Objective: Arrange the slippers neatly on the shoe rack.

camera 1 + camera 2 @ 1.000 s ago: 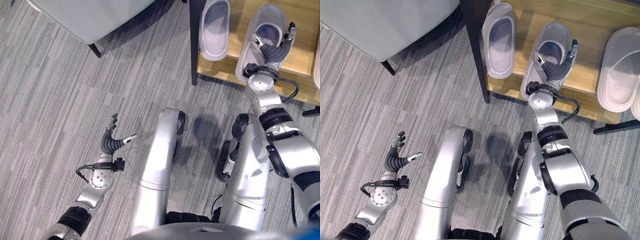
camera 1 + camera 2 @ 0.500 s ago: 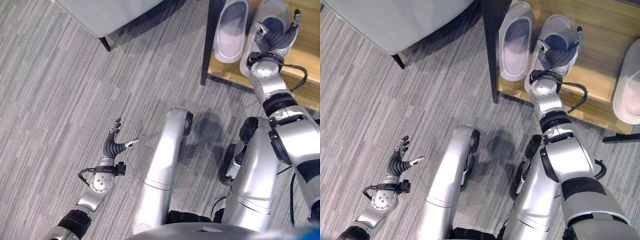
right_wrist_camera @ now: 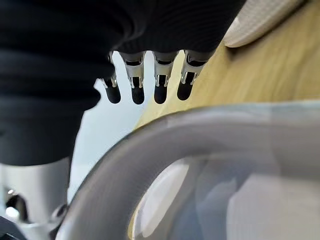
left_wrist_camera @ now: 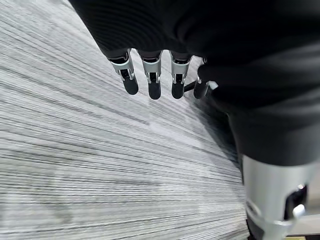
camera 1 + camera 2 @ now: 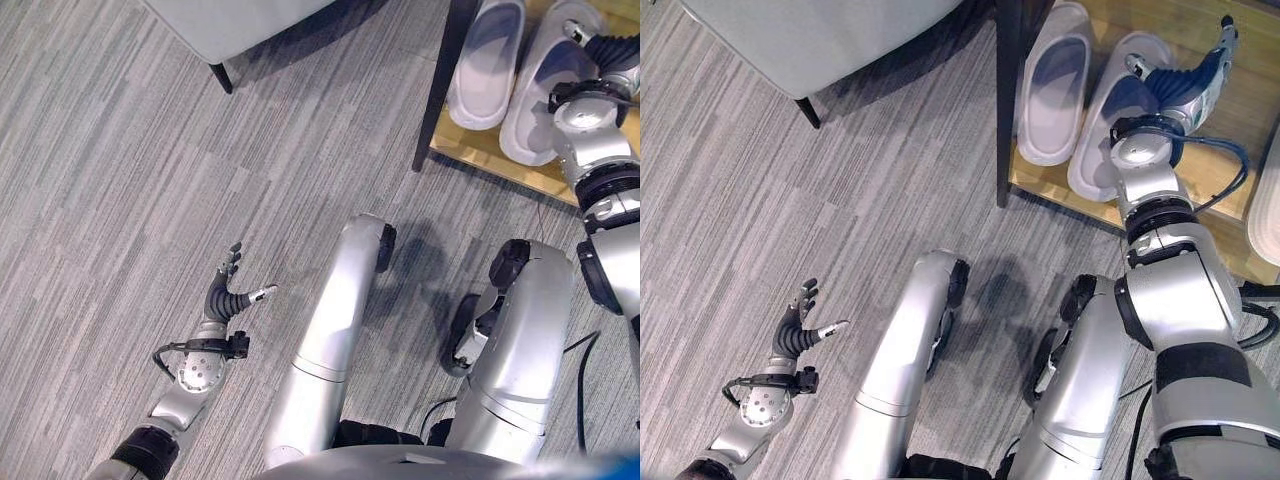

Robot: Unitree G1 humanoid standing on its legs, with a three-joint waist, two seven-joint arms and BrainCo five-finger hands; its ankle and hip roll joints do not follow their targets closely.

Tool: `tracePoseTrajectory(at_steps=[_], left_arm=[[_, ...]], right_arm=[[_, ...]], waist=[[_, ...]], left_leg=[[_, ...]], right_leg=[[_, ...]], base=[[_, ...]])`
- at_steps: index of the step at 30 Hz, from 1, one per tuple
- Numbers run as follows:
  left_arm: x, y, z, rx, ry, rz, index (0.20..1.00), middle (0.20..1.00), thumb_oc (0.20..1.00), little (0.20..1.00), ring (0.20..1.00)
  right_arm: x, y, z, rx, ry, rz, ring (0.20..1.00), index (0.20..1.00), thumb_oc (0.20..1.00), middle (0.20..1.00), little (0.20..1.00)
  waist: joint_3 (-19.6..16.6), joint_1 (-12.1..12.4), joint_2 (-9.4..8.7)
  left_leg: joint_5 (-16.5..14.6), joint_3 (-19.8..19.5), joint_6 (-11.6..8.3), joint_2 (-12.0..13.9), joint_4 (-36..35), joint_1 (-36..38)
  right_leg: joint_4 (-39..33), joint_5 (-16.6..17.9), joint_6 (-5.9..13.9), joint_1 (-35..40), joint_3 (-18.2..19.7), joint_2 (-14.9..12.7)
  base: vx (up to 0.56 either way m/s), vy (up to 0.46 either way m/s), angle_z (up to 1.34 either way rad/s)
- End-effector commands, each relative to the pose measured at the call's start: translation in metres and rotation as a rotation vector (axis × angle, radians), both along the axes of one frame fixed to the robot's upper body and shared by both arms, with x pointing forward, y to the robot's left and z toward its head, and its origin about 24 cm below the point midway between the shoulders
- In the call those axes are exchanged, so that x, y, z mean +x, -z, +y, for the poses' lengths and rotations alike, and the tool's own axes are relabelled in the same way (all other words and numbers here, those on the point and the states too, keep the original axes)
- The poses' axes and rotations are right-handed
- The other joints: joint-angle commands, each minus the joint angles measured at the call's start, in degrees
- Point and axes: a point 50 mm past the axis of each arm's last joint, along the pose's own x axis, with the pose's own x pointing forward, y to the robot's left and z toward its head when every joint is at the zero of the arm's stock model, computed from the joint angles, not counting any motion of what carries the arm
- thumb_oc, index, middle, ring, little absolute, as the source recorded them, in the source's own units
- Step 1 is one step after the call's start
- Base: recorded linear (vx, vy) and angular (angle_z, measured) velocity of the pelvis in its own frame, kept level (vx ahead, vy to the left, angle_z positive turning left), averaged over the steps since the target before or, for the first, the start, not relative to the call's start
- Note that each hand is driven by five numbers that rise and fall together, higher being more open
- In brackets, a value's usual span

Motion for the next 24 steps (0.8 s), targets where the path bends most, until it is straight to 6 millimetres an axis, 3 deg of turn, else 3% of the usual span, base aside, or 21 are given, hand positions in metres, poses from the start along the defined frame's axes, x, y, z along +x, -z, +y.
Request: tracePoseTrajectory(at_steps=[1,5,10,16,24], left_arm=[[0.0,-0.019,-0.009,0.002,0.087,-0.095,1.0,1.0,1.0,1.0,1.0],[-0.007,-0.013,-0.005,-0.016,0.041,-0.085,1.0,1.0,1.0,1.0,1.0],[-0.019,-0.004,-0.002,-0.034,0.005,-0.044,1.0,1.0,1.0,1.0,1.0],[-0.026,-0.003,0.003,-0.022,0.008,-0.015,1.0,1.0,1.0,1.0,1.0],[-0.024,-0.002,0.008,-0.001,0.014,0.01,1.0,1.0,1.0,1.0,1.0]], right_arm=[[-0.005,-0.039,0.013,-0.056,-0.062,-0.15,1.0,1.0,1.0,1.0,1.0],[-0.014,-0.048,0.018,-0.092,-0.103,-0.257,1.0,1.0,1.0,1.0,1.0],[-0.025,-0.029,0.014,-0.148,-0.115,-0.288,1.0,1.0,1.0,1.0,1.0],[-0.019,0.006,0.016,-0.2,-0.179,-0.136,1.0,1.0,1.0,1.0,1.0],[-0.006,0.009,0.035,-0.226,-0.268,-0.043,1.0,1.0,1.0,1.0,1.0]], waist=[[-1.9,1.3,1.1],[-1.9,0.5,0.42],[-1.9,-0.8,-0.81],[-1.9,-2.0,-2.16],[-1.9,-1.9,-2.79]], left_leg=[[0.2,-1.6,0.04,3.5,-0.3,-1.0],[-0.4,-1.4,-0.43,3.6,0.3,-1.0],[-0.9,-1.7,-0.79,4.1,0.8,-1.0],[-0.7,-2.5,-1.55,4.4,1.4,-1.0],[-0.4,-2.7,-1.73,4.7,1.3,-1.0]], right_leg=[[2.1,11.4,-4.63,4.5,8.4,1.2],[3.3,11.1,-4.62,4.5,8.8,1.5],[4.1,10.4,-4.97,3.5,8.8,2.4],[4.4,10.5,-4.83,2.7,8.7,3.5],[4.5,11.2,-4.43,2.7,8.9,3.9]], base=[[0.0,0.0,0.0],[0.0,0.001,0.01],[-0.04,-0.008,-0.08],[-0.07,-0.03,-0.09],[-0.04,-0.009,-0.03]])
